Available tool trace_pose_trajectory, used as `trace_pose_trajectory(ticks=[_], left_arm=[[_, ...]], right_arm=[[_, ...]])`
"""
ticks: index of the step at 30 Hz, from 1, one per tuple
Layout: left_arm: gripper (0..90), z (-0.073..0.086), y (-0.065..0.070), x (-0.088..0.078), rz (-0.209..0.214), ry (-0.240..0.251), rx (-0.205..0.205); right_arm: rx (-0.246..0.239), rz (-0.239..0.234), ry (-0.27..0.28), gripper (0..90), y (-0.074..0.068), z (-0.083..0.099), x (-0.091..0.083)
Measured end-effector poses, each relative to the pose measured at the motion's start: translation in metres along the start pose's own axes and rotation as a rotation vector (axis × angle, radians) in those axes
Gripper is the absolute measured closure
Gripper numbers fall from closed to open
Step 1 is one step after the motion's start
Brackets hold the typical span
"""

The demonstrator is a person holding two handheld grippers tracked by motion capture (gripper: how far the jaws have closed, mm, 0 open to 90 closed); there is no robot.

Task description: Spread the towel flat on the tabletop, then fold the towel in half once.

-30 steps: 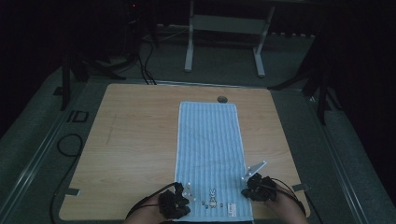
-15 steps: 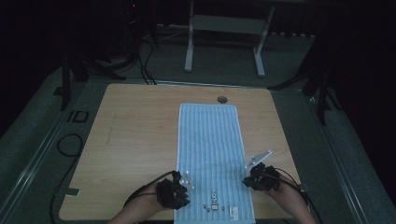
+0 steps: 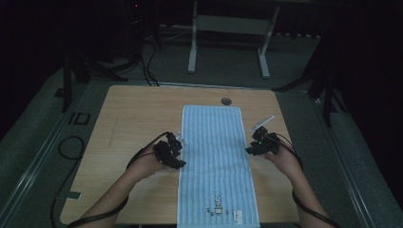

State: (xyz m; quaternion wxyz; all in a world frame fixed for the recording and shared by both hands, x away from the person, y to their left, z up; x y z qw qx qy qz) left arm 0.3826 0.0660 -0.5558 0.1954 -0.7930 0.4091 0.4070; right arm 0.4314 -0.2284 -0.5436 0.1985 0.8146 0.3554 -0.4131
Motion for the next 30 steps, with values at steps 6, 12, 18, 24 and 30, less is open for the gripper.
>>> trace_pose_trajectory(ticks=[6,12,18,24,30], left_arm=[[51.7,-0.022,-0.04,0.03,-0.046,0.011,-0.038],[51.7,-0.039,-0.053,0.047,-0.055,-0.018,0.001],[51.7,-0.037,-0.055,0.06,-0.055,-0.098,0.032],[53.7,-0.031,-0.058,0.063,-0.023,-0.089,0.005],[83.7,-0.034,-0.051,0.064,0.01,-0.084,0.019]], right_arm=[[-0.021,-0.009,-0.026,56.5,0.018,-0.021,0.029],[-0.083,-0.026,-0.072,56.1,0.021,-0.027,0.054],[-0.069,-0.026,-0.113,57.1,0.026,-0.023,0.066],[-0.04,-0.053,-0.132,68.3,0.029,-0.019,0.067],[-0.044,-0.07,-0.153,84.4,0.03,-0.018,0.066]])
Point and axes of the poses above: each handheld gripper's, and its own axes: x roughly forward along the jaws, z roughly out of its underside, y roughly to its right, the point moved 7 cm from there along x, roughly forward along the jaws, and after that the axes turned 10 degrees about y, right-handed, at the moved point
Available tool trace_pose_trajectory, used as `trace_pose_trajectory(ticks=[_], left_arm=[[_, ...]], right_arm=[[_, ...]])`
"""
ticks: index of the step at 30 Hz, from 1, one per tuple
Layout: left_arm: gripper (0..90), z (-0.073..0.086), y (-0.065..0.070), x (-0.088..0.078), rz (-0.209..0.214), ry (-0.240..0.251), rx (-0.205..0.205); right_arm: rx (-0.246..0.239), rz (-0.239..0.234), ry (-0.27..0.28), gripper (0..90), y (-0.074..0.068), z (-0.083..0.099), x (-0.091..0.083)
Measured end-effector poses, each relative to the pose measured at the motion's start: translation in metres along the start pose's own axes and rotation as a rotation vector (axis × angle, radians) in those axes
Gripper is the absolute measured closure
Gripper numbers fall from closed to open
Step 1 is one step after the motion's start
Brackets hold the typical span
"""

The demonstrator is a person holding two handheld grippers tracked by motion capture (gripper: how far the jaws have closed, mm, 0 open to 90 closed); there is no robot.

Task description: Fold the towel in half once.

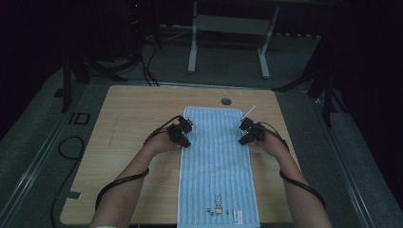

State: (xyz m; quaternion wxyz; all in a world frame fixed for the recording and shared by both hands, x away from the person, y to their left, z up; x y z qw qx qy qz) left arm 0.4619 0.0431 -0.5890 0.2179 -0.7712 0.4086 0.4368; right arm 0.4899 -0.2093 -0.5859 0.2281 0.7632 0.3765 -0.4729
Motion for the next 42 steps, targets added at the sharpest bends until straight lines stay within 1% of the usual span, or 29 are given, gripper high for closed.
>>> trace_pose_trajectory(ticks=[1,3,4,6,8,10,11,12,13,15,16,17,18,20,21,22,23,24,25,26,27,29,31,32,33,36,38,39,42], left_arm=[[85.1,-0.002,-0.001,0.001,-0.008,0.006,-0.008],[86.5,-0.006,-0.007,0.003,-0.036,0.006,-0.041],[86.8,-0.008,-0.009,0.003,-0.049,0.005,-0.043],[86.9,-0.013,-0.011,0.001,-0.065,0.022,-0.06],[87.0,-0.017,-0.011,-0.006,-0.074,0.048,-0.067],[87.0,-0.019,-0.009,-0.018,-0.06,0.077,-0.07],[87.0,-0.02,-0.007,-0.026,-0.063,0.1,-0.064],[87.0,-0.02,-0.006,-0.031,-0.06,0.11,-0.06],[87.0,-0.02,-0.002,-0.04,-0.042,0.124,-0.061],[87.0,-0.02,0.005,-0.052,-0.048,0.149,-0.046],[87.0,-0.018,0.011,-0.059,-0.036,0.148,-0.032],[87.0,-0.017,0.018,-0.065,-0.034,0.153,-0.01],[87.0,-0.015,0.024,-0.07,-0.035,0.165,-0.002],[86.9,-0.009,0.038,-0.08,-0.022,0.162,0.02],[86.9,-0.005,0.045,-0.084,-0.023,0.164,0.021],[86.8,0.0,0.053,-0.087,-0.015,0.154,0.027],[86.8,0.004,0.061,-0.088,-0.003,0.153,0.04],[86.8,0.009,0.068,-0.089,0.009,0.145,0.04],[86.8,0.015,0.075,-0.089,0.019,0.138,0.05],[86.7,0.02,0.083,-0.089,0.039,0.143,0.05],[86.6,0.025,0.09,-0.089,0.052,0.136,0.059],[86.5,0.038,0.101,-0.086,0.055,0.129,0.069],[86.5,0.048,0.109,-0.081,0.06,0.111,0.081],[86.4,0.052,0.111,-0.08,0.059,0.103,0.087],[86.3,0.056,0.114,-0.077,0.065,0.091,0.095],[86.3,0.066,0.121,-0.069,0.069,0.078,0.098],[86.3,0.071,0.123,-0.064,0.079,0.071,0.086],[86.3,0.074,0.123,-0.062,0.081,0.061,0.091],[86.1,0.081,0.125,-0.054,0.096,0.043,0.085]], right_arm=[[-0.002,0.01,0.001,85.0,0.002,-0.001,0.0],[0.021,0.041,-0.004,86.1,0.008,-0.003,0.001],[0.018,0.046,-0.005,86.4,0.009,-0.005,0.001],[0.012,0.045,0.009,86.5,0.01,-0.008,-0.003],[0.015,0.046,0.04,86.5,0.01,-0.012,-0.012],[-0.001,0.056,0.074,86.5,0.009,-0.016,-0.026],[-0.009,0.058,0.088,86.6,0.007,-0.016,-0.033],[-0.024,0.059,0.109,86.5,0.004,-0.017,-0.042],[-0.03,0.057,0.116,86.5,0.002,-0.017,-0.048],[-0.055,0.051,0.134,86.5,-0.007,-0.015,-0.062],[-0.06,0.043,0.139,86.5,-0.011,-0.014,-0.066],[-0.071,0.039,0.14,86.5,-0.017,-0.011,-0.071],[-0.096,0.043,0.143,86.4,-0.023,-0.007,-0.076],[-0.116,0.036,0.148,86.2,-0.036,0.001,-0.083],[-0.136,0.037,0.153,86.0,-0.043,0.006,-0.086],[-0.148,0.035,0.162,85.8,-0.05,0.011,-0.089],[-0.151,0.025,0.162,85.9,-0.057,0.016,-0.09],[-0.164,0.021,0.163,85.8,-0.065,0.022,-0.091],[-0.177,0.016,0.159,85.7,-0.071,0.028,-0.091],[-0.178,0.003,0.155,85.7,-0.077,0.035,-0.091],[-0.18,0.001,0.157,85.7,-0.083,0.04,-0.091],[-0.171,-0.023,0.151,85.7,-0.092,0.051,-0.089],[-0.178,-0.041,0.144,85.7,-0.101,0.06,-0.085],[-0.177,-0.055,0.135,85.7,-0.105,0.066,-0.082],[-0.178,-0.056,0.127,85.6,-0.107,0.069,-0.08],[-0.181,-0.068,0.101,85.6,-0.115,0.077,-0.071],[-0.186,-0.074,0.09,85.6,-0.119,0.081,-0.065],[-0.184,-0.075,0.085,85.6,-0.119,0.082,-0.063],[-0.174,-0.091,0.07,85.2,-0.123,0.087,-0.055]])
Point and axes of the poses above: each handheld gripper's, and its own axes: x roughly forward along the jaws, z roughly out of its underside, y roughly to its right, the point moved 7 cm from there along x, roughly forward along the jaws, and after that the axes turned 10 degrees about y, right-handed, at the moved point
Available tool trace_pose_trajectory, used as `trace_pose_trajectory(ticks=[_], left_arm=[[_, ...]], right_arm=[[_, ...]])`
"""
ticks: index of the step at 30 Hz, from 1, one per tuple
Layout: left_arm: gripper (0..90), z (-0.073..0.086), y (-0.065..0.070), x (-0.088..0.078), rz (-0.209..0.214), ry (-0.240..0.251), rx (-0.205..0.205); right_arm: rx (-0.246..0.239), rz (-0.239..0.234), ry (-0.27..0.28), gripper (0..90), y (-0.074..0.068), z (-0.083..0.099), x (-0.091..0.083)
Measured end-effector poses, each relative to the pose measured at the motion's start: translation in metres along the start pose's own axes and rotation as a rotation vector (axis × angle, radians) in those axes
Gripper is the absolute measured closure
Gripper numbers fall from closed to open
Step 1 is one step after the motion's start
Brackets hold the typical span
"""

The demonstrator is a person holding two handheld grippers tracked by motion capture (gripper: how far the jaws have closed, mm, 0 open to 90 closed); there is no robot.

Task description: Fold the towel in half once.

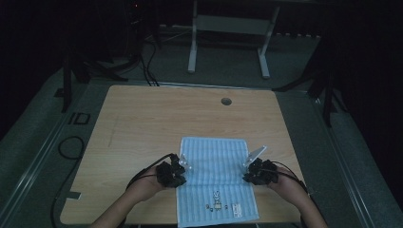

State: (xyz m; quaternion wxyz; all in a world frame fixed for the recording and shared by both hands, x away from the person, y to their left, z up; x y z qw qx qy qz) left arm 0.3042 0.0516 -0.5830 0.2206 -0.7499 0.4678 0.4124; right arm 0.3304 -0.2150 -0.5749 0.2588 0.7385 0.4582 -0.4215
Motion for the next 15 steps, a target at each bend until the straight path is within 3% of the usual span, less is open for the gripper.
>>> trace_pose_trajectory(ticks=[2,6,15], left_arm=[[86.0,0.002,0.0,0.004,0.007,-0.006,-0.004],[85.9,0.0,-0.003,0.005,0.003,0.0,-0.008],[85.8,-0.019,-0.013,0.018,0.02,0.01,-0.019]], right_arm=[[-0.004,-0.007,-0.025,85.1,-0.003,0.005,0.008],[0.004,-0.005,-0.017,85.1,-0.004,0.006,0.007],[0.06,0.019,-0.013,84.5,0.009,0.016,0.0]])
Point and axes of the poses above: each handheld gripper's, and its own axes: x roughly forward along the jaws, z roughly out of its underside, y roughly to its right, the point moved 7 cm from there along x, roughly forward along the jaws, and after that the axes turned 10 degrees about y, right-handed, at the moved point
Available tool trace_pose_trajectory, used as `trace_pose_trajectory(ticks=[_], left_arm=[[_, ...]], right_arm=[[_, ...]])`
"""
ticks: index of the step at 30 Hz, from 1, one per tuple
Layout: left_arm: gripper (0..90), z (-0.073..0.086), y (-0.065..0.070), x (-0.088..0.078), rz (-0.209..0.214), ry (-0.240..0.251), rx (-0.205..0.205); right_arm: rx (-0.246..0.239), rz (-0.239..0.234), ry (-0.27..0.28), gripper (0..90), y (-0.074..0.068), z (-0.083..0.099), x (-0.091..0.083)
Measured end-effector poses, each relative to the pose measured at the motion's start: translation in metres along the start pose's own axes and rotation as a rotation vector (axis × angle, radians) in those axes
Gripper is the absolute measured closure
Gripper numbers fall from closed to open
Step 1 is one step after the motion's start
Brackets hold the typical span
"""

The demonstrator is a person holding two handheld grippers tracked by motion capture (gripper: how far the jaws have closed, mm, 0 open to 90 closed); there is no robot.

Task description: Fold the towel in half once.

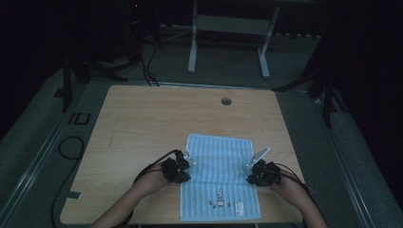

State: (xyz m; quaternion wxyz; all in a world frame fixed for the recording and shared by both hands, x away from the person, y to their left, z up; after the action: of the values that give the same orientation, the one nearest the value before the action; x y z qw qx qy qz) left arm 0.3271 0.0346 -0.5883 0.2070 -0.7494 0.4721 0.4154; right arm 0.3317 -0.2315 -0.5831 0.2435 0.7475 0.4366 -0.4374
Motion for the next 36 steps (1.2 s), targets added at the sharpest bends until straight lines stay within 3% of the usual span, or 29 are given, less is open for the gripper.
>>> trace_pose_trajectory(ticks=[5,13,15,19,22,27,30,32,36], left_arm=[[85.4,-0.006,0.005,0.004,0.002,-0.014,0.031],[83.7,-0.007,0.009,0.003,0.041,-0.007,0.009],[80.1,-0.008,0.009,-0.001,0.051,-0.013,0.01],[69.1,-0.015,0.001,-0.015,0.029,0.012,-0.023],[58.3,-0.022,-0.015,-0.027,-0.025,0.015,-0.017],[54.4,-0.042,-0.046,-0.039,-0.095,0.04,-0.052],[54.4,-0.054,-0.065,-0.038,-0.133,0.035,-0.065],[54.4,-0.061,-0.076,-0.035,-0.136,0.044,-0.084],[54.4,-0.074,-0.097,-0.022,-0.17,0.059,-0.107]], right_arm=[[0.02,0.013,-0.009,84.3,0.006,0.005,-0.003],[0.035,0.005,-0.01,81.0,0.007,0.008,-0.007],[0.032,0.0,-0.011,77.8,0.005,0.007,-0.011],[0.031,-0.009,0.055,70.7,0.007,-0.003,-0.031],[0.028,0.037,0.087,66.3,0.02,-0.011,-0.047],[0.061,0.086,0.116,65.6,0.052,-0.026,-0.06],[0.081,0.114,0.091,65.4,0.074,-0.035,-0.057],[0.1,0.126,0.082,64.3,0.084,-0.04,-0.053],[0.143,0.146,0.073,63.6,0.107,-0.051,-0.038]])
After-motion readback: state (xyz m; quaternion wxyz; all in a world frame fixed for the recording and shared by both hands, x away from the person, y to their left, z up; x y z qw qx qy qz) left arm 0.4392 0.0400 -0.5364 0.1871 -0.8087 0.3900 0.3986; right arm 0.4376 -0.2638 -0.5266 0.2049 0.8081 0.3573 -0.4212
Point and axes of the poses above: each handheld gripper's, and its own axes: x roughly forward along the jaws, z roughly out of its underside, y roughly to its right, the point moved 7 cm from there along x, roughly forward along the jaws, and after that the axes turned 10 degrees about y, right-handed, at the moved point
